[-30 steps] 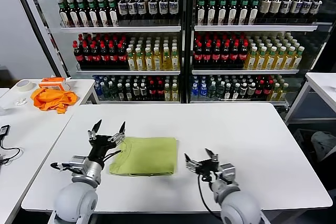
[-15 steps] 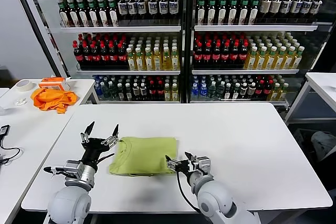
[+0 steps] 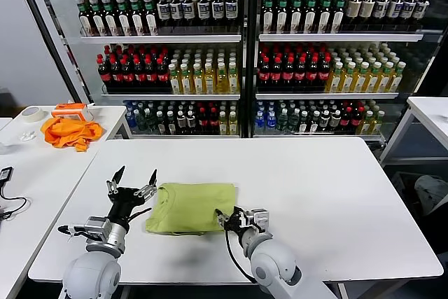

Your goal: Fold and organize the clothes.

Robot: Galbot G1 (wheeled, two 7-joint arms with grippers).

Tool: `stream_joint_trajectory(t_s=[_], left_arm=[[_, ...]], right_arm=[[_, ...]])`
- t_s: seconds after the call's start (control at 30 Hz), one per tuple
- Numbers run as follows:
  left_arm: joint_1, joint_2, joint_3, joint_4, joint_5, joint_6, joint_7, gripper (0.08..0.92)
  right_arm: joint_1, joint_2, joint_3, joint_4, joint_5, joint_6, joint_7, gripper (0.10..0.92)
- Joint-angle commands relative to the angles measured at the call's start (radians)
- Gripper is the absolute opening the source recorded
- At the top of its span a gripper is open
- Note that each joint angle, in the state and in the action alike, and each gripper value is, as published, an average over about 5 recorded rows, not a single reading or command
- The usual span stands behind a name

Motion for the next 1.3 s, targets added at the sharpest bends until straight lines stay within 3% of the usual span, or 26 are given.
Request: stream_joint_trajectory(t_s=[0.03, 0.23, 0.5, 0.6, 0.9, 1.3], left_arm=[[0.007, 0.0, -0.007, 0.004, 0.002, -0.003, 0.003, 0.823], [0.004, -0.002, -0.006, 0.005, 0.001, -0.002, 0.001, 0.823], [-0.008, -0.001, 0.0, 0.024, 0.014, -0.012, 0.002, 0.823], [-0.013, -0.001, 0.0, 0.031, 0.02, -0.016, 0.003, 0.823], [-0.017, -0.01, 0.028, 0.038, 0.07, -0.023, -0.004, 0.823], [-0.017, -0.024, 0.058, 0.053, 0.12, -0.056, 0.003, 0.823]], right_arm=[[0.016, 0.011, -0.018, -0.02, 0.038, -0.002, 0.02, 0.577], [0.006, 0.017, -0.001, -0.011, -0.101, 0.001, -0.005, 0.404], [-0.043, -0.062, 0.081, 0.114, -0.129, -0.002, -0.08, 0.175], [-0.09, -0.117, 0.129, 0.166, -0.141, -0.003, -0.129, 0.127], [-0.246, -0.274, 0.308, 0.263, -0.167, -0.002, -0.226, 0.123], [-0.372, -0.234, 0.408, 0.241, -0.322, 0.012, -0.255, 0.123]])
